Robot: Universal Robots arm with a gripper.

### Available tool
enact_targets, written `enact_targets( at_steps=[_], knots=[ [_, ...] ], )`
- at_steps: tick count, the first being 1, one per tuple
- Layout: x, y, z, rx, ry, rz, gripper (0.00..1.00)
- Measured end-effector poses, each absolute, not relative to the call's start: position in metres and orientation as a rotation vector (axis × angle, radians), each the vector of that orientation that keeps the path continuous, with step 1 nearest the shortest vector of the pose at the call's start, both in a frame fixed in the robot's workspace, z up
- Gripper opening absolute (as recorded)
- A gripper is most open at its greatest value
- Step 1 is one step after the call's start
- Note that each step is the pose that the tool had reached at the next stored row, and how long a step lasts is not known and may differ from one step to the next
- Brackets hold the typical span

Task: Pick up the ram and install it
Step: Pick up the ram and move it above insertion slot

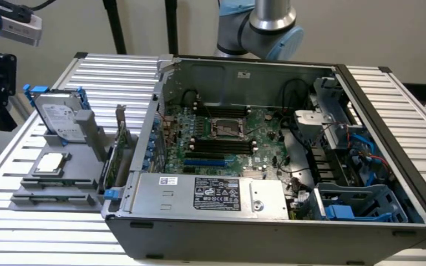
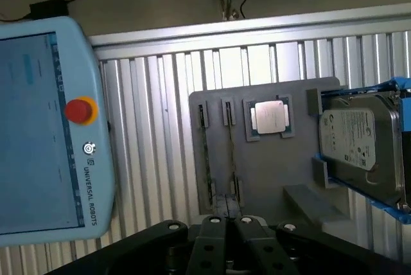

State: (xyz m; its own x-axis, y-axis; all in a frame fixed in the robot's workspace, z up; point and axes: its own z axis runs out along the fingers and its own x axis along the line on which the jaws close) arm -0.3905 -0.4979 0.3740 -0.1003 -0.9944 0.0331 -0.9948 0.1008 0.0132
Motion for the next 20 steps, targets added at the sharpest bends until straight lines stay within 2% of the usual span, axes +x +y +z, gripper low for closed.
enact_targets(
  at_steps=[7,10,11,12,13,15,16,20],
  knots=[
    [-0.390,-0.511,0.371,2.109,-2.331,-0.044,0.11],
    [-0.391,-0.512,0.371,2.109,-2.332,-0.045,0.12],
    [-0.391,-0.513,0.370,2.109,-2.332,-0.045,0.24],
    [-0.390,-0.513,0.370,2.109,-2.332,-0.045,0.24],
    [-0.390,-0.513,0.370,2.110,-2.332,-0.046,0.30],
    [-0.390,-0.514,0.369,2.110,-2.332,-0.046,0.30],
    [-0.390,-0.515,0.368,2.109,-2.332,-0.046,0.36],
    [-0.390,-0.517,0.361,2.111,-2.333,-0.049,0.36]
  ],
)
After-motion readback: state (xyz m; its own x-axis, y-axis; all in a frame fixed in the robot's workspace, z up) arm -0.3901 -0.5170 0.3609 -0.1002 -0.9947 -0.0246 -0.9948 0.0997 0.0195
